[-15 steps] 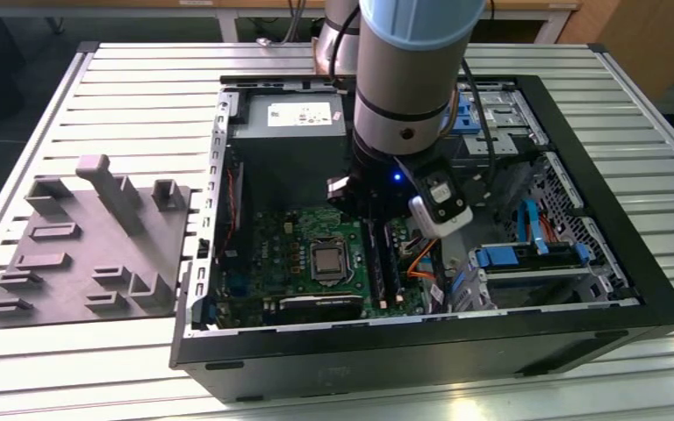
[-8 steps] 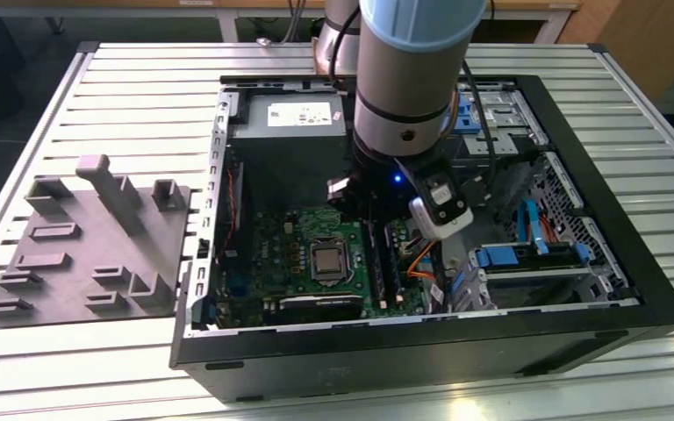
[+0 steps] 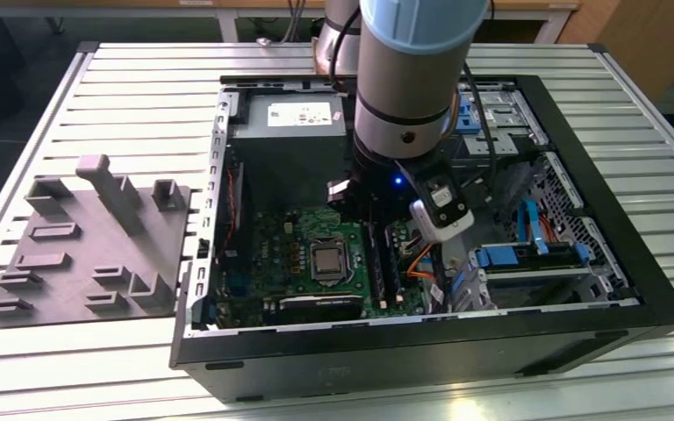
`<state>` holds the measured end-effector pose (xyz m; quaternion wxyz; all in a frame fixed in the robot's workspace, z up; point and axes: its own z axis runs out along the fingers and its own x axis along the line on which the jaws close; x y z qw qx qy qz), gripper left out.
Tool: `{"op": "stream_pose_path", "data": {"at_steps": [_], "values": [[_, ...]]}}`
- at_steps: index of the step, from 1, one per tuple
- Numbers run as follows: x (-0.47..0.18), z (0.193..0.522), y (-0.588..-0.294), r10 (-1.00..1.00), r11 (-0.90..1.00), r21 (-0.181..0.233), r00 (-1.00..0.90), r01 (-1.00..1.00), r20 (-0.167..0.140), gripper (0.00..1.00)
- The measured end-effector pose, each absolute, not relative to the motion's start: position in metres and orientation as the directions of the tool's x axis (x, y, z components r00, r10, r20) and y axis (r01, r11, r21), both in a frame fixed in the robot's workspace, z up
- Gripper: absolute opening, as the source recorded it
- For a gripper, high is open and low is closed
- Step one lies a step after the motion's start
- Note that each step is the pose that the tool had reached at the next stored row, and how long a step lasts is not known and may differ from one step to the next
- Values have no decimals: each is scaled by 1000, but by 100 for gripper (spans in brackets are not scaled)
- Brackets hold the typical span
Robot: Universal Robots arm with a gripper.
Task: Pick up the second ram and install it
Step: 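Press down the second ram until it locks into place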
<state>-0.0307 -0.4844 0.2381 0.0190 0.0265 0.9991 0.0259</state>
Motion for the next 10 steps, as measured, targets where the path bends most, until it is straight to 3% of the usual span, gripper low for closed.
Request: {"op": "stream_pose_path", "data": {"at_steps": [10], "values": [[-31, 238, -487, 54, 997, 53, -998, 52, -37, 11]]}}
